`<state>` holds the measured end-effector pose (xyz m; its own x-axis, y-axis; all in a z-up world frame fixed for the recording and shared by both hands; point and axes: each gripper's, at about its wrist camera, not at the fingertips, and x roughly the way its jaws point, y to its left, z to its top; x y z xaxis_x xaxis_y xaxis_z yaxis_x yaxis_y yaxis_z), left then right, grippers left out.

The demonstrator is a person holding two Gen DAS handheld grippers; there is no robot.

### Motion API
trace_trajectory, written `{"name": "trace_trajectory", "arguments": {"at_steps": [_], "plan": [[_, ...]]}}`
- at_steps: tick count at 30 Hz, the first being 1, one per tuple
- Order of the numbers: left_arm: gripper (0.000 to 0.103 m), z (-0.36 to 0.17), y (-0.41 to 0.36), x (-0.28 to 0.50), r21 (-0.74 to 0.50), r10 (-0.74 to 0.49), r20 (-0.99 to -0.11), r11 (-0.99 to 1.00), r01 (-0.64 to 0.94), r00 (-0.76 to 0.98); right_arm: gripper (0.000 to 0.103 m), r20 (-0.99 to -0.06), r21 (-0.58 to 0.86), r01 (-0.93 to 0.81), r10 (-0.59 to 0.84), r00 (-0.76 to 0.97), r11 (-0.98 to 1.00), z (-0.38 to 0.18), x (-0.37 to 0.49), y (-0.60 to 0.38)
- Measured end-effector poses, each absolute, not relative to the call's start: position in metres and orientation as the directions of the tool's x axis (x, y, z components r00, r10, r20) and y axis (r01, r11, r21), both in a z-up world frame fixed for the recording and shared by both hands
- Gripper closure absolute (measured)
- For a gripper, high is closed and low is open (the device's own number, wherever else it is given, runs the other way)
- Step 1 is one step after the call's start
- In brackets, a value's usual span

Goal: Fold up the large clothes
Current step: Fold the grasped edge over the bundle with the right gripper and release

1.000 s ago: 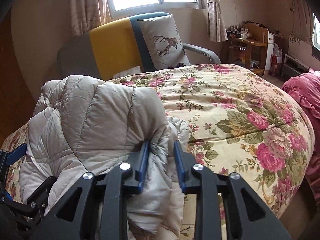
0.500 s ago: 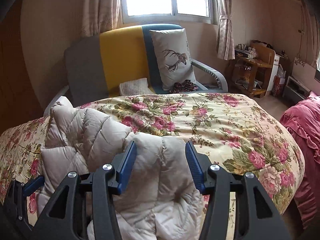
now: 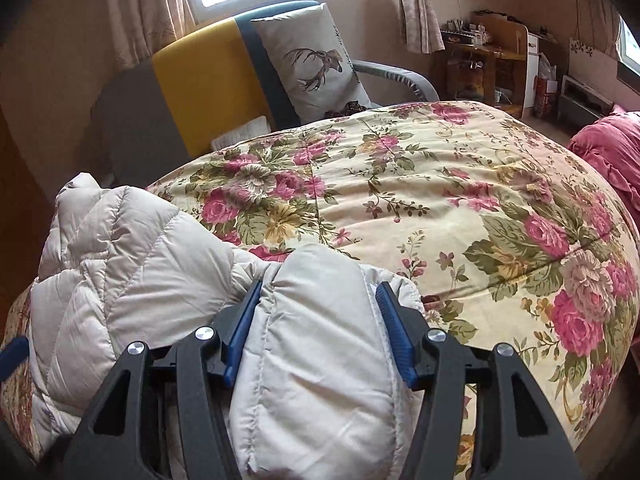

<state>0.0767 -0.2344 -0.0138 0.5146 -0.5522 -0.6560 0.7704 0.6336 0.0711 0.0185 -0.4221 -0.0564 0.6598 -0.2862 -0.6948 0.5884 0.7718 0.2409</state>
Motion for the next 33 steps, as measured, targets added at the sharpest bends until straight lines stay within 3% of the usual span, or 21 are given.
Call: {"name": "trace_trajectory", "arguments": {"at_steps": [4, 12, 14, 19, 24, 31, 33], "plan": [[0.004, 0.014, -0.254, 0.127, 0.031, -0.51, -0.666, 0.711, 0.703, 0.545, 0.047, -0.686, 0.265, 0.588, -0.279, 0.672, 0.764, -0.058, 0.015, -0.423], [0.003, -0.03, -0.328, 0.185, 0.288, -0.279, -0.735, 0.696, 0.657, 0.618, 0.046, -0.69, 0.302, 0.597, -0.262, 0.675, 0.743, -0.064, 0.013, -0.429], [0.003, -0.048, -0.335, 0.193, 0.293, -0.26, -0.757, 0.684, 0.668, 0.599, 0.046, -0.699, 0.325, 0.606, -0.247, 0.671, 0.726, -0.068, 0.014, -0.434], [0.003, -0.068, -0.336, 0.207, 0.248, -0.262, -0.776, 0.709, 0.66, 0.574, 0.042, -0.715, 0.377, 0.61, -0.199, 0.67, 0.697, -0.078, 0.02, -0.446], [0.004, -0.052, -0.318, 0.19, 0.252, -0.291, -0.737, 0.719, 0.648, 0.61, 0.036, -0.716, 0.361, 0.595, -0.196, 0.671, 0.718, -0.073, 0.019, -0.441], [0.004, -0.026, -0.242, 0.138, 0.077, -0.456, -0.695, 0.722, 0.688, 0.556, 0.006, -0.676, 0.392, 0.558, -0.182, 0.714, 0.731, -0.047, -0.01, -0.437], [0.004, -0.025, -0.219, 0.123, 0.015, -0.507, -0.679, 0.714, 0.7, 0.532, 0.003, -0.668, 0.379, 0.541, -0.182, 0.721, 0.751, -0.037, -0.022, -0.429]]}}
